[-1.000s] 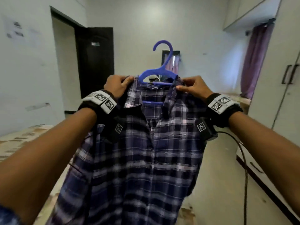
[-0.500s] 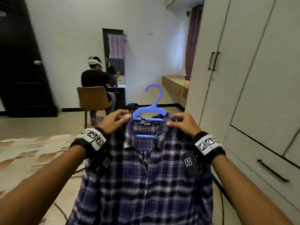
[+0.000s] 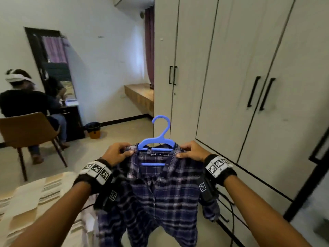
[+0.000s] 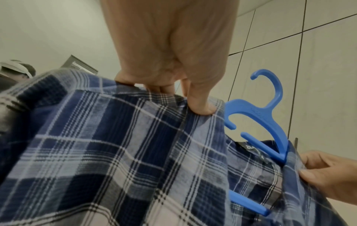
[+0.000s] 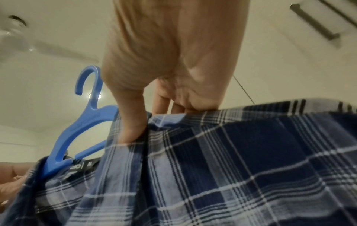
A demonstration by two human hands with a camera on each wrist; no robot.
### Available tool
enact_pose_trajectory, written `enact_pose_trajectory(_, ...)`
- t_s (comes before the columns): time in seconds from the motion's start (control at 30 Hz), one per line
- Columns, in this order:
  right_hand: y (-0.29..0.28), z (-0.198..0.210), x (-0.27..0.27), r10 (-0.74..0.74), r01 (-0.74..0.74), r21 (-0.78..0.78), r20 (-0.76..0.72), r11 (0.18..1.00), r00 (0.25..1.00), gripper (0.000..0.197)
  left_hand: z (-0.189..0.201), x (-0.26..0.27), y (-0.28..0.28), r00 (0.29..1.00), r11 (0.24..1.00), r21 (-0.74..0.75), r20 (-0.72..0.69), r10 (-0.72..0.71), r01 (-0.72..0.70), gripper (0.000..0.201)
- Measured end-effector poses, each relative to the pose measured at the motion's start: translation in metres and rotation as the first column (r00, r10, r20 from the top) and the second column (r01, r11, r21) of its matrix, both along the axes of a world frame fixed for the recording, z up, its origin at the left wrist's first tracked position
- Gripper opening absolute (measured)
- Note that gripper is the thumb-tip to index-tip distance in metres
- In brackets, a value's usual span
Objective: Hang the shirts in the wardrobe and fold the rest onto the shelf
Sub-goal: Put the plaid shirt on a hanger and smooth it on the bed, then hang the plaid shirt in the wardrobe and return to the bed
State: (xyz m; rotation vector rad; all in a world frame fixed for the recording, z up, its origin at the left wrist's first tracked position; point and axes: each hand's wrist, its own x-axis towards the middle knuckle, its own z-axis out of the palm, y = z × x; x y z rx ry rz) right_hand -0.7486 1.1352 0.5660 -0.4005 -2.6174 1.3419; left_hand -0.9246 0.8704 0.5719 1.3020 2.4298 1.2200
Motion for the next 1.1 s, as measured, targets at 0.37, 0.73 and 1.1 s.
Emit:
enact_pose_trajectory(0.37,0.045,-0.046,0.076,-0.258,0.257,0.093,0.007,0.962,0.966,0.036,-0.042,0.017,0.107,0.959,0.961,-0.138,0.19,-0.212,0.24,0.019)
enact_pose_trajectory(0.73,-0.016,-0.217,0.24,-0.57,0.661,-0.164,0.383,0.732,0.727,0.028,-0.222,0.103,0.201,0.628,0.361,-0.523,0.544,-0.556,0.772,0.033)
enact_pose_trajectory(1.1,-0.05,-0.176,0.429,-0.848,0.938,0.073,0.455,0.339,0.271,0.031,-0.218,0.303,0.28,0.164,-0.035,-0.373,0.487,-0.858,0.927,0.053)
